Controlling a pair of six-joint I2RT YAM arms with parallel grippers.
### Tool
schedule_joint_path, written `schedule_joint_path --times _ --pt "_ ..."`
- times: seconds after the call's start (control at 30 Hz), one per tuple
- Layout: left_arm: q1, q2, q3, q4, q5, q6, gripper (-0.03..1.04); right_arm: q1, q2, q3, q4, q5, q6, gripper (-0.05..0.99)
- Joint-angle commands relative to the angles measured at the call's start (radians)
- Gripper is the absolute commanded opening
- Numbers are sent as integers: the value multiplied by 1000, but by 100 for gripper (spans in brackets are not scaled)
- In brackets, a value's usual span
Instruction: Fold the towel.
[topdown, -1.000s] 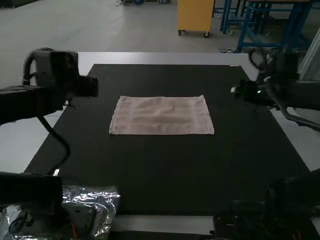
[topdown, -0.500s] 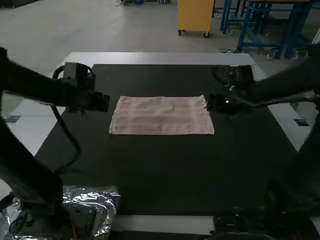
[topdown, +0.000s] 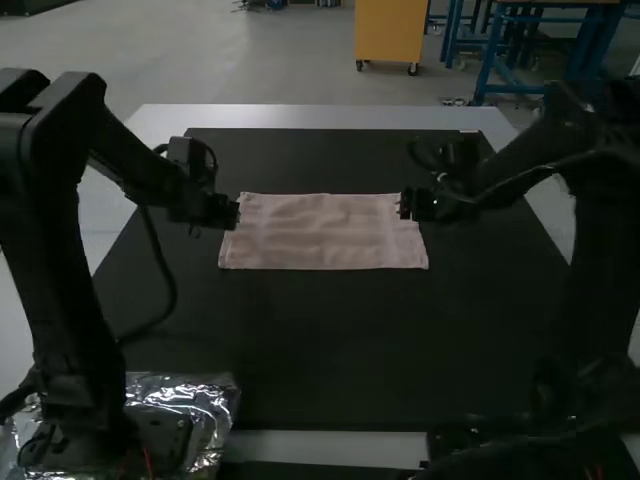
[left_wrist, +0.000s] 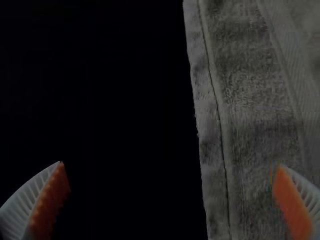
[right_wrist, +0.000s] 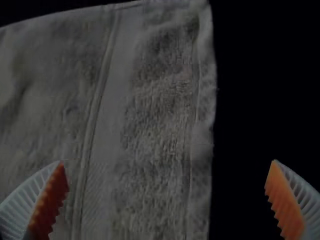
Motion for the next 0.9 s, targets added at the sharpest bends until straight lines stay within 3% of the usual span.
schedule_joint_path --times 0.0,0.17,0.43,0.87 --pt "-7 57 62 3 -13 -5 95 5 43 53 24 15 -32 90" --pt "-3 143 125 -27 -13 -12 95 3 116 114 33 16 -41 90" --pt "-1 214 194 17 -13 -20 95 -12 221 211 38 16 -62 90" --pt "-4 323 350 -43 -5 -60 95 -55 349 375 20 15 -76 91"
